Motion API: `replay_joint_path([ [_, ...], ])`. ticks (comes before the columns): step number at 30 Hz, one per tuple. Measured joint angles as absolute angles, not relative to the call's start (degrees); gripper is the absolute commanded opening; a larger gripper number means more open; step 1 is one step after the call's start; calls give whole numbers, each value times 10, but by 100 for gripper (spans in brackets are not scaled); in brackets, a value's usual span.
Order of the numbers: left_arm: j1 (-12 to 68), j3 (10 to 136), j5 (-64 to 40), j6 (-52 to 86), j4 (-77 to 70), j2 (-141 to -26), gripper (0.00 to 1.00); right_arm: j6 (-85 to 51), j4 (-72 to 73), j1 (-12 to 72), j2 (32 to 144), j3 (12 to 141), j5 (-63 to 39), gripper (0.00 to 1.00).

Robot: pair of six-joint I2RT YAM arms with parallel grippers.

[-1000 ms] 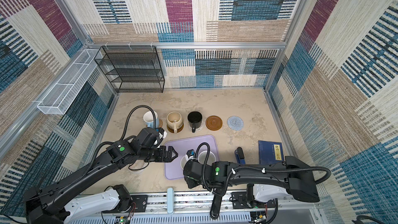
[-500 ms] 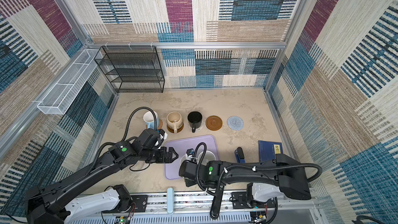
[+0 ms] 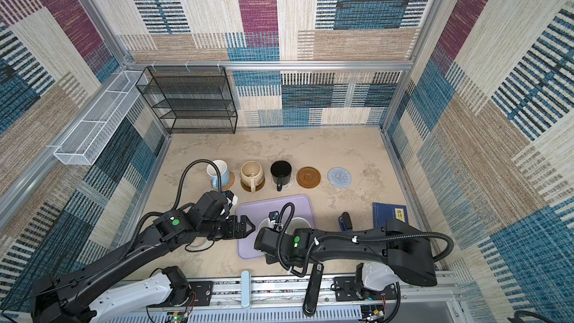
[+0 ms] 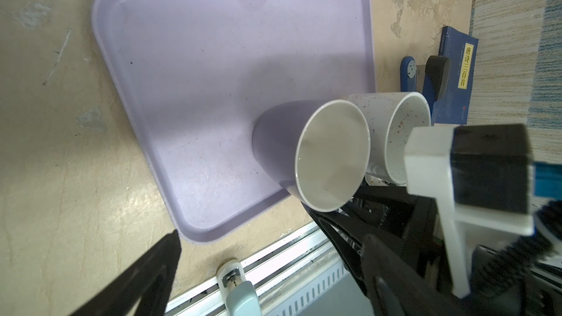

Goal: Place cups on coasters
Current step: Pick up the cup from the tray.

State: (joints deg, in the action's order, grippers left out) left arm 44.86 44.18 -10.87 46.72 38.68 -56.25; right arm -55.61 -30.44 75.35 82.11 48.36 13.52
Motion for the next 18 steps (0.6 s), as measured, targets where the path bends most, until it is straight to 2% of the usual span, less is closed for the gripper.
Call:
replay_joint_path([
  [3,449,429,-113,475,375,-553,96,-556,-297,749,827,484,140,38],
  [18,449,403,-123,501,354,-524,96,-542,-268,738,866,482,151,39],
])
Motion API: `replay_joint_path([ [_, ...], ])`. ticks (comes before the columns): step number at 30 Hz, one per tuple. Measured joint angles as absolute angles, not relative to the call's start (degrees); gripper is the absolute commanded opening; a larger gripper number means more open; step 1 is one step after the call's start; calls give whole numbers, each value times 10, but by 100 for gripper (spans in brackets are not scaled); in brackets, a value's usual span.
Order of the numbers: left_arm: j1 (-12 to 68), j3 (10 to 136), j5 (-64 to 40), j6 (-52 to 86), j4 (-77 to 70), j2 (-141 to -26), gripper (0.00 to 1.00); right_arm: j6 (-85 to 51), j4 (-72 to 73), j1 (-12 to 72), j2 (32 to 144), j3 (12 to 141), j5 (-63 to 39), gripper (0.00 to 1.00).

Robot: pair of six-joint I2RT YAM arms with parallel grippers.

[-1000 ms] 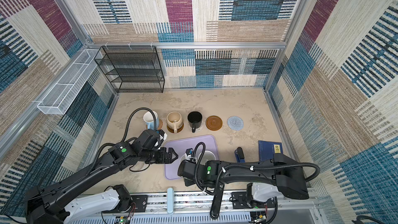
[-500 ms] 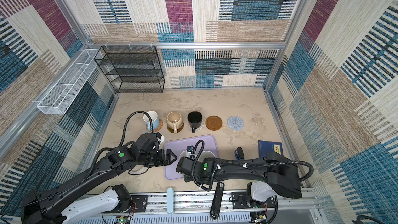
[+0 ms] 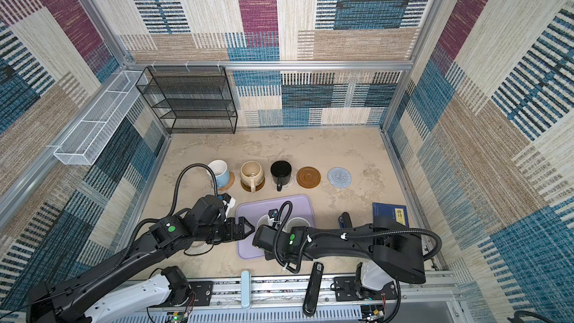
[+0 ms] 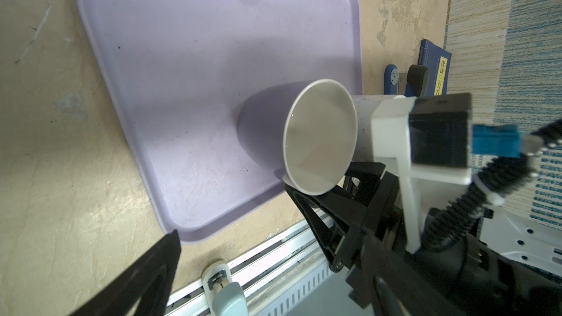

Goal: Place cups on coasters
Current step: Pick up the cup from the tray.

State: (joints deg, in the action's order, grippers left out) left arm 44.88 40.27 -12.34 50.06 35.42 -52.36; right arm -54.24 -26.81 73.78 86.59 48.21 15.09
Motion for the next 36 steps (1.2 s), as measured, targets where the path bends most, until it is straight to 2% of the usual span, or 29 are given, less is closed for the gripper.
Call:
replay_joint_path([
  [16,449,395,-123,503,354,-523,95,-539,-251,730,886,487,161,33],
  [30,449,387,-122,504,354,-505,95,-531,-250,731,884,489,169,7],
  [36,449,380,-121,505,353,-491,95,-531,-259,736,883,498,170,1],
])
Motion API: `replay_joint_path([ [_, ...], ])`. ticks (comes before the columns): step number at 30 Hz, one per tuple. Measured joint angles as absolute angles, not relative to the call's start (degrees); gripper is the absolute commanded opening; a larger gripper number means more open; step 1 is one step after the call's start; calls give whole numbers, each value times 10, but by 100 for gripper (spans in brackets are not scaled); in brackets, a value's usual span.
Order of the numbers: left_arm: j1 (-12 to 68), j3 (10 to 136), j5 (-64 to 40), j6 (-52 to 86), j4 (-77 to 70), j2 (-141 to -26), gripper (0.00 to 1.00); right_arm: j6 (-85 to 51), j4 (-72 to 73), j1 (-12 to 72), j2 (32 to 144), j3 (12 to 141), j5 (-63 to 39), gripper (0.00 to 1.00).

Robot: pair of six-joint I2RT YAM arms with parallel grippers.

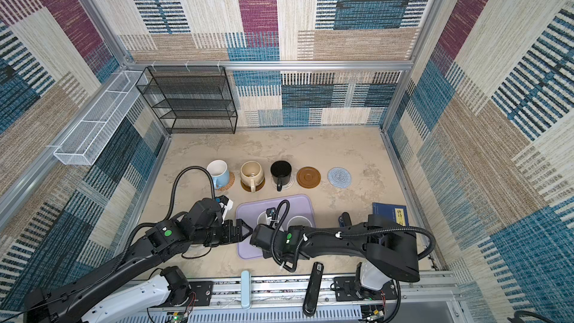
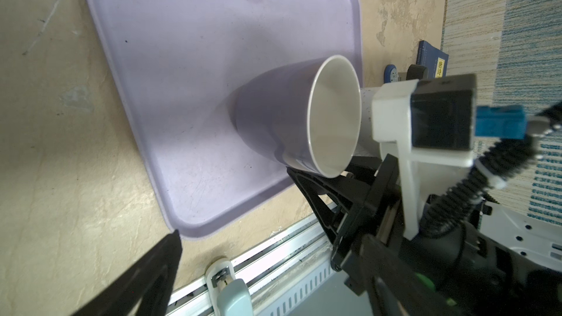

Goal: Place cups on coasters
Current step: Pick up the cup from the tray.

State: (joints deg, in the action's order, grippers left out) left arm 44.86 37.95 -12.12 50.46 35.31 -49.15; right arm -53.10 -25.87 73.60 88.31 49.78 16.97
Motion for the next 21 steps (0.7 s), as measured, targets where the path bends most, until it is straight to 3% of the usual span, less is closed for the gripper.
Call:
replay_joint_path([
  [21,449,366,-123,543,299,-447,100,-526,-277,740,832,536,187,0],
])
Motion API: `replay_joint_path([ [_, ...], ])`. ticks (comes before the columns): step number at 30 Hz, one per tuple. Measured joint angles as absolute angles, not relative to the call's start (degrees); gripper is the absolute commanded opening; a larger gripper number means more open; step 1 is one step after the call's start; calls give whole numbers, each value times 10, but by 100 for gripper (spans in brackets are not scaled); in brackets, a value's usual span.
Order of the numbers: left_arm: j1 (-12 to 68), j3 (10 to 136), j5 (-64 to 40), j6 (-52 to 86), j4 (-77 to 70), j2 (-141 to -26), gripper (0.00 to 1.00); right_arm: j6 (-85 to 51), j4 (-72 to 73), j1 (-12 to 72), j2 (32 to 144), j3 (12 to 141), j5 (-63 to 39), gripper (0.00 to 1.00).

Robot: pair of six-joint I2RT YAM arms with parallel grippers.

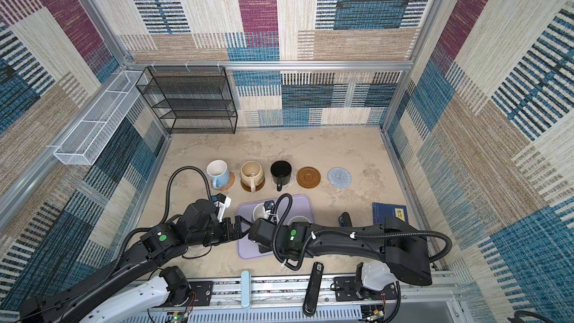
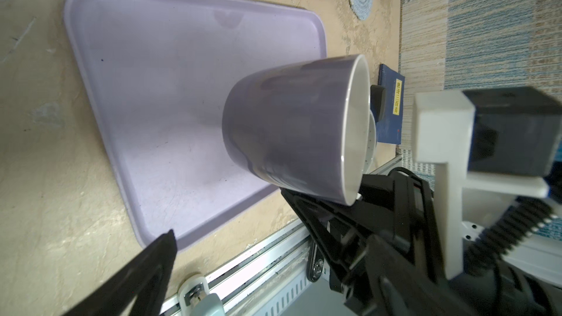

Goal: Place cups on coasters
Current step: Pick up the cup from the tray, then place the cup on the coaster.

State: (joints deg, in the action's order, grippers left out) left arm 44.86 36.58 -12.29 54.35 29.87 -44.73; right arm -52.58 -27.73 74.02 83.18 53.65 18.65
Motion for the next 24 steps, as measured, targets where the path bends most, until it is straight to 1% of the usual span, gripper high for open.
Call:
replay_joint_path([
  [9,449,368,-123,553,250,-411,100,-511,-287,738,827,556,189,0],
  [15,449,391,-123,552,228,-397,100,-501,-294,711,810,566,186,0],
  [24,449,439,-107,531,217,-420,100,-472,-312,672,756,578,189,0],
])
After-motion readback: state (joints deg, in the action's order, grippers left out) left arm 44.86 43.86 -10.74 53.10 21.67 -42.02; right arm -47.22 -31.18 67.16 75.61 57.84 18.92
